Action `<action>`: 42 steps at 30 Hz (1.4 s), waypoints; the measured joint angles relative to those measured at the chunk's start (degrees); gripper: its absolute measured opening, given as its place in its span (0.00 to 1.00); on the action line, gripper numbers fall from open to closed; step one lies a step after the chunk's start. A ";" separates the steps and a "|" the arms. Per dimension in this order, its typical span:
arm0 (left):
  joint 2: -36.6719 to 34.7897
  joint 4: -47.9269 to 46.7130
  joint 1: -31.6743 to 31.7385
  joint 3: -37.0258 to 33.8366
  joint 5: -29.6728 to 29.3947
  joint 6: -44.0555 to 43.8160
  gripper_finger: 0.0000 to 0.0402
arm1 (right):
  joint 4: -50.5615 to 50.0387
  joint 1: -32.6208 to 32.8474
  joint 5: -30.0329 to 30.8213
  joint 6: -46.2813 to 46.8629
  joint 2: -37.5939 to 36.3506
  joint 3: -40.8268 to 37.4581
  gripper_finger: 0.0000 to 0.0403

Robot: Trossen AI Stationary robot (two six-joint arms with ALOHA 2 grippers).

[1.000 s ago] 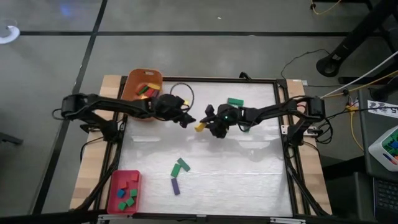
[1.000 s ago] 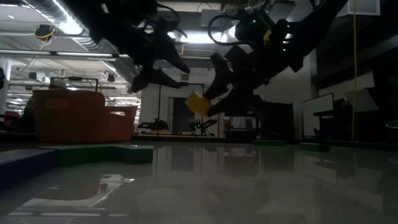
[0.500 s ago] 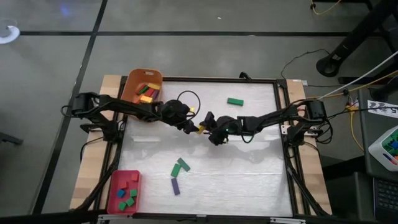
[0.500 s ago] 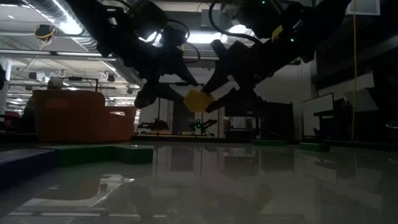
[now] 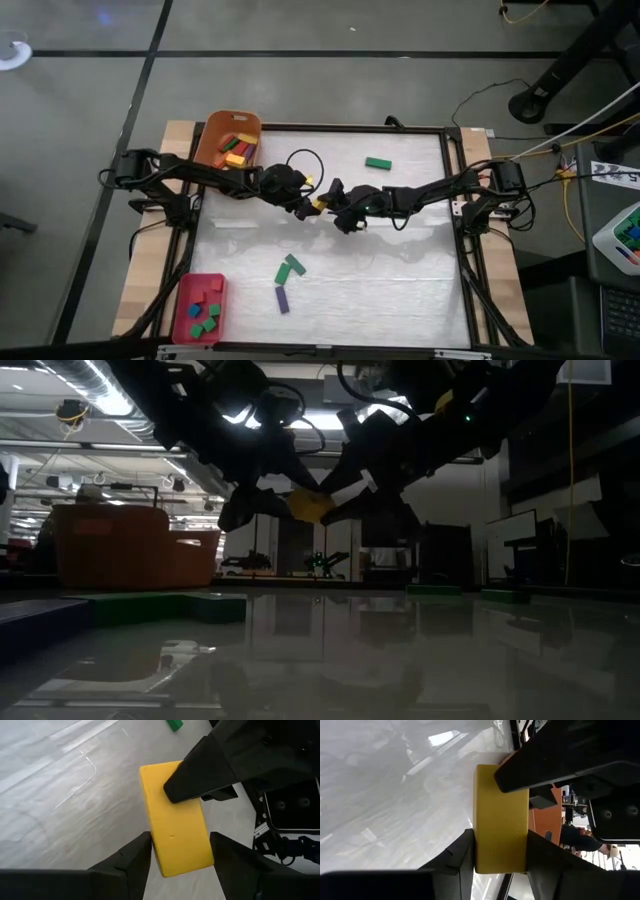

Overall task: Sort blocks by size
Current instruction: Put the big yellow block into the orange bin

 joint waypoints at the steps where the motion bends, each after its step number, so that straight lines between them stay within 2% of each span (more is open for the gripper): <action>1: 0.00 -0.02 0.00 0.00 0.00 0.00 0.46 | -0.02 0.00 -0.02 0.00 0.00 0.00 0.35; 5: 0.00 0.04 0.00 0.00 -0.05 -0.02 0.45 | 0.70 0.00 -0.22 0.00 0.00 0.00 0.35; 12: 0.00 -0.49 0.03 -0.02 -1.57 -0.15 0.30 | 0.57 -0.02 -0.45 0.21 0.02 -0.02 0.35; 20: 0.00 -0.34 0.04 -0.02 -1.73 -0.34 0.30 | 0.64 -0.02 -0.25 0.57 0.02 -0.02 0.36; 24: -0.01 0.72 0.63 0.01 -1.09 -0.85 0.30 | 1.46 0.00 1.75 3.55 0.02 -0.04 0.45; 27: -0.13 0.75 1.76 0.02 -1.07 -1.03 0.30 | 1.76 0.04 5.48 3.63 0.02 0.00 0.55; 30: -0.64 0.16 3.75 0.02 -1.07 0.03 0.30 | 0.68 0.00 12.94 3.61 -0.77 0.00 0.61; 35: -3.94 -1.97 9.23 0.02 -1.13 5.15 0.30 | -5.16 -0.02 27.14 6.14 -4.23 0.02 0.65; 37: -5.98 -3.38 12.06 0.00 -1.52 7.91 0.30 | -9.75 -0.05 29.05 8.74 -6.04 0.02 0.65; 42: -12.34 -10.32 19.35 0.01 -5.99 14.27 0.29 | -21.05 -0.07 29.14 18.72 -9.34 0.04 0.65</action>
